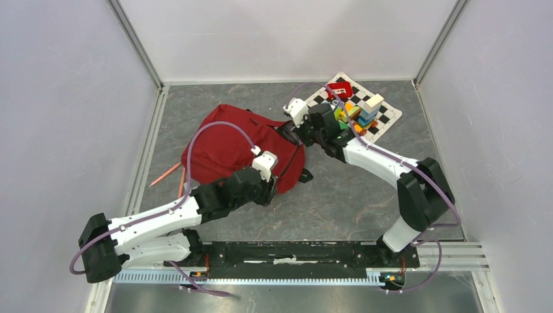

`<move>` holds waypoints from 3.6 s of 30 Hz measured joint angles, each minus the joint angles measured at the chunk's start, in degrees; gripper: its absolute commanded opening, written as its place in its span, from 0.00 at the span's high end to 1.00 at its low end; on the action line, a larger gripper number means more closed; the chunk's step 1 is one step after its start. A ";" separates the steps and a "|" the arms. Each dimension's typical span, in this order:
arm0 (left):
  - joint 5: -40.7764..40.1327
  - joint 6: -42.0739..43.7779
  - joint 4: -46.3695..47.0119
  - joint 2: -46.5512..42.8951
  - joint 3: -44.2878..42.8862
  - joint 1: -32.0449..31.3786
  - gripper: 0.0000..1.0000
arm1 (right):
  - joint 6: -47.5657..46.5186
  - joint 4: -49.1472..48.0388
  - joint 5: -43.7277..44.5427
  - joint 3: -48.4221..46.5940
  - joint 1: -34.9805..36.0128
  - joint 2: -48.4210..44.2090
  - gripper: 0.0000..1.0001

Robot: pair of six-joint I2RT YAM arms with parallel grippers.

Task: Pack the student bag
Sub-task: Zip the student bag at the center of the board.

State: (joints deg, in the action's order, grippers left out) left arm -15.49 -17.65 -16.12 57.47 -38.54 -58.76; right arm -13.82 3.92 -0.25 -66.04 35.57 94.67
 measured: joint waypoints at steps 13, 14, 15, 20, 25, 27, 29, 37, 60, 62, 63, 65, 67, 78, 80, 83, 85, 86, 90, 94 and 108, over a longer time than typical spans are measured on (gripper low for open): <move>-2.19 -6.99 0.48 16.24 -18.58 0.39 0.19 | 3.10 -1.44 -6.01 6.75 -1.97 -10.12 1.00; -2.36 -7.04 0.83 18.01 -19.34 0.68 0.21 | 3.32 -1.46 -6.25 6.99 -1.97 -10.27 1.00; -2.49 -7.08 1.18 20.00 -20.09 0.98 0.22 | 3.50 -1.49 -6.36 7.10 -1.97 -10.34 1.00; -2.89 -7.02 1.66 27.19 -21.84 1.79 0.33 | 4.59 -1.66 -7.30 7.58 -1.97 -10.97 1.00; -4.20 -6.51 3.85 30.18 -23.32 1.79 0.57 | 5.38 -1.68 -7.45 8.20 -2.10 -11.37 1.00; -4.44 -5.99 4.94 31.08 -23.67 1.79 0.71 | 5.49 -1.68 -7.45 8.35 -2.10 -11.47 1.00; -4.37 -5.18 5.53 31.32 -23.69 1.79 0.84 | 5.64 -1.66 -7.34 8.44 -2.12 -11.52 1.00; -0.26 0.13 8.04 30.18 -21.51 2.12 0.98 | 4.96 -1.49 -6.14 8.44 -2.08 -11.47 1.00; 11.54 2.58 3.96 7.37 -2.73 2.19 0.98 | 3.87 1.90 -13.31 -11.30 -1.86 10.60 1.00; 11.37 2.58 2.73 5.29 -2.12 2.25 0.97 | 3.91 2.62 -14.36 -12.87 -1.73 12.37 1.00; 11.23 2.56 2.32 4.48 -1.95 2.34 0.91 | 3.93 2.97 -14.99 -13.38 -1.64 12.94 1.00; 10.88 2.40 0.98 2.84 -1.90 2.43 0.75 | 3.91 3.37 -15.67 -13.77 -1.42 13.20 1.00; 10.40 1.62 -0.35 1.95 -2.12 2.40 0.60 | 3.67 2.97 -15.65 -13.79 -1.40 13.14 1.00; 5.97 -7.50 -2.58 13.57 -11.45 2.86 0.23 | 3.19 0.00 -13.42 -9.33 -2.73 6.38 1.00; 4.72 -8.87 -1.84 16.13 -12.76 3.50 0.23 | 3.15 -0.17 -13.22 -8.55 -2.73 5.27 1.00; 2.23 -10.32 -1.11 20.50 -15.85 4.70 0.26 | 3.15 -0.31 -13.22 -7.80 -2.69 4.48 1.00; 0.15 -11.15 -0.50 23.69 -18.21 5.35 0.31 | 3.21 -0.39 -13.18 -7.54 -2.73 4.37 1.00; -0.87 -11.43 -0.22 25.05 -19.12 5.53 0.34 | 3.26 -0.42 -13.20 -7.45 -2.73 4.35 1.00; -4.00 -11.91 1.20 29.07 -21.20 5.77 0.41 | 3.28 -0.22 -13.20 -7.21 -2.73 4.04 1.00; -5.53 -11.78 1.73 31.43 -22.73 5.77 0.73 | 3.28 0.00 -13.22 -7.19 -2.73 3.43 1.00; 2.49 -2.23 5.49 25.59 -16.98 6.01 0.98 | 3.26 0.66 -13.07 -7.19 -2.78 3.41 1.00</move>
State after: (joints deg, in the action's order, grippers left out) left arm -12.99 -19.88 -10.63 83.07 -55.53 -52.75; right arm -10.57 4.58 -13.32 -73.23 32.80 98.08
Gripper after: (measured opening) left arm 0.045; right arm 0.006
